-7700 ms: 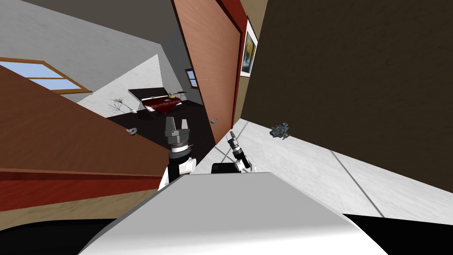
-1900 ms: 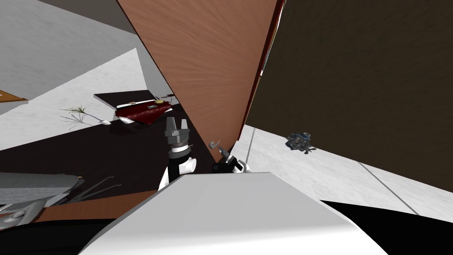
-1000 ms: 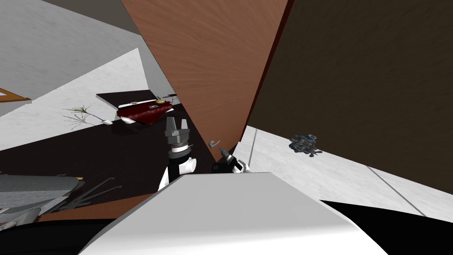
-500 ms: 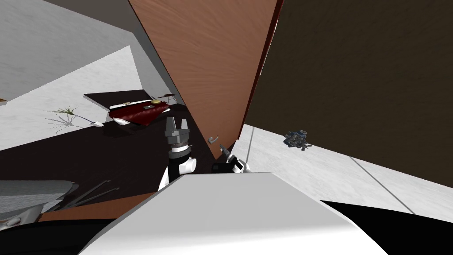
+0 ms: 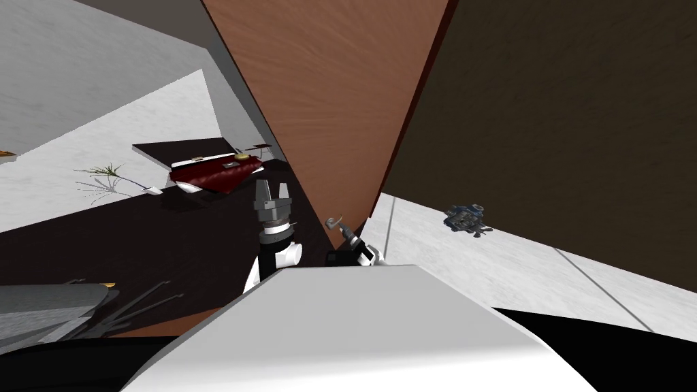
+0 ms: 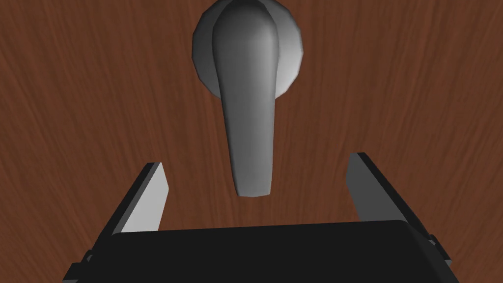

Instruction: Push the door open

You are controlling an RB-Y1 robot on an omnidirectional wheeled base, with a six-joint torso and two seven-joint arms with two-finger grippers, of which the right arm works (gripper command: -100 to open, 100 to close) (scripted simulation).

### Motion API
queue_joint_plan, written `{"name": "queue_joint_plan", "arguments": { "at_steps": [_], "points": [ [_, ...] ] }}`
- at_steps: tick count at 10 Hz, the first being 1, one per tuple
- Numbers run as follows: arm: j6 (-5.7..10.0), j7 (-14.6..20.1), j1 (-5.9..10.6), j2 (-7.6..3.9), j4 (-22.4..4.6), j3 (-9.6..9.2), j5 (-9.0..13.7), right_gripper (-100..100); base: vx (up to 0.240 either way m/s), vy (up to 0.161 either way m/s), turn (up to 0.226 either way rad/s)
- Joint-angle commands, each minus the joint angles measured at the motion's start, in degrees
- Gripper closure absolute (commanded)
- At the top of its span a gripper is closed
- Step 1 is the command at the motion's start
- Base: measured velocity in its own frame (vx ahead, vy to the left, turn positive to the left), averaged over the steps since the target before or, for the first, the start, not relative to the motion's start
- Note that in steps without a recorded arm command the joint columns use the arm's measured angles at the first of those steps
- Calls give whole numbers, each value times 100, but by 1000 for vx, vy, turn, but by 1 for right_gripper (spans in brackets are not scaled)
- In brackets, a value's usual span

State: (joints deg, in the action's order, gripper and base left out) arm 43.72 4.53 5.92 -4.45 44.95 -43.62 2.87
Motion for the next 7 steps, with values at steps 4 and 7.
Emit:
{"name": "queue_joint_plan", "arguments": {
  "at_steps": [4,7],
  "points": [
    [7,-18,17,50,-43,35,0,100,73,90,12],
    [7,-18,17,50,-43,35,0,100,-21,-21,1]
  ]
}}
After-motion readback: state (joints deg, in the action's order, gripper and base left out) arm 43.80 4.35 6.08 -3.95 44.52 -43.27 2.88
